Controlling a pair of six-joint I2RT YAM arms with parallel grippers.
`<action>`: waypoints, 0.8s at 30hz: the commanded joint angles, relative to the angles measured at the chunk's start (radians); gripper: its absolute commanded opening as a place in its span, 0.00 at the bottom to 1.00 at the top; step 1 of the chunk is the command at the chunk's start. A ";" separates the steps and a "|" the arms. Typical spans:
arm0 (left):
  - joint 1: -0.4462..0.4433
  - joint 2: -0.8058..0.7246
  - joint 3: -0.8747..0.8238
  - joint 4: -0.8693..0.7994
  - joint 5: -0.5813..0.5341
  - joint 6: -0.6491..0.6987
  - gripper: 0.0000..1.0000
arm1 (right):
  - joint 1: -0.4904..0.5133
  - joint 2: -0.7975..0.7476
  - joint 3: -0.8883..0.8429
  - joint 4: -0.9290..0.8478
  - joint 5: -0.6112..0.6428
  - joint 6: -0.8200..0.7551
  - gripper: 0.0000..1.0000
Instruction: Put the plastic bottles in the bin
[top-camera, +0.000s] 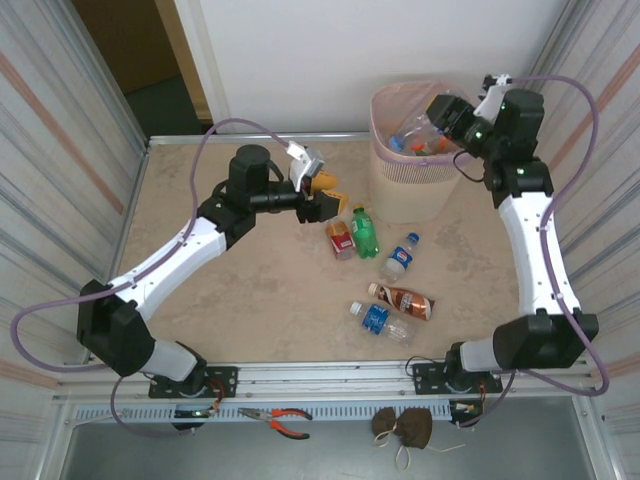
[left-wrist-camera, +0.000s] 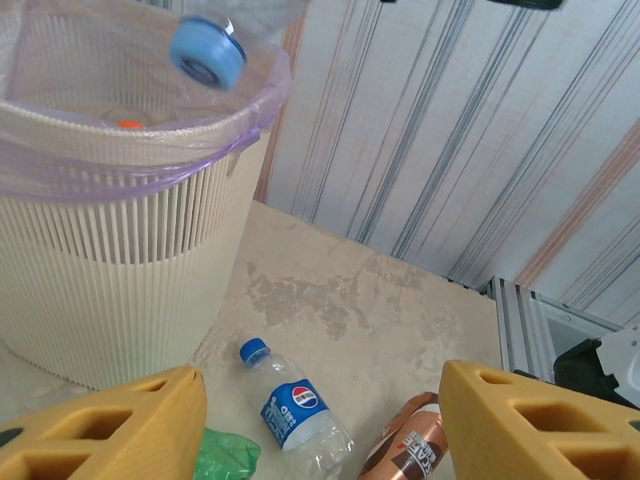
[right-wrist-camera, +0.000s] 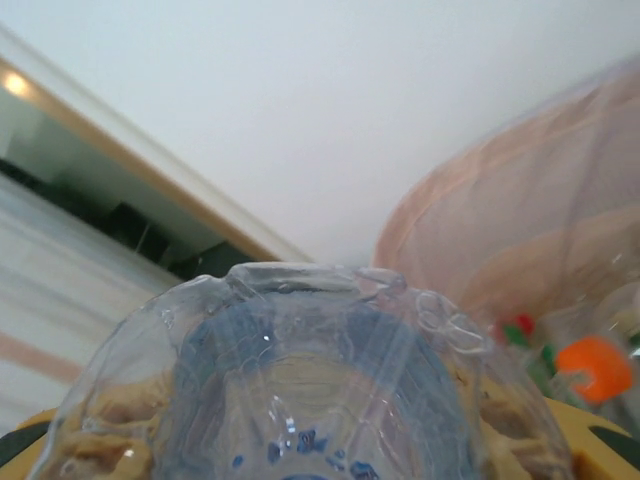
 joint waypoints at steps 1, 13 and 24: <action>0.008 -0.044 -0.026 0.013 -0.019 0.001 0.63 | -0.040 0.072 0.073 -0.001 0.043 0.009 0.50; 0.025 -0.082 -0.064 0.005 -0.036 0.003 0.63 | -0.032 0.262 0.116 -0.069 0.036 -0.080 0.49; 0.033 -0.075 -0.060 0.005 -0.032 0.002 0.63 | -0.001 0.324 0.161 -0.194 0.015 -0.185 0.69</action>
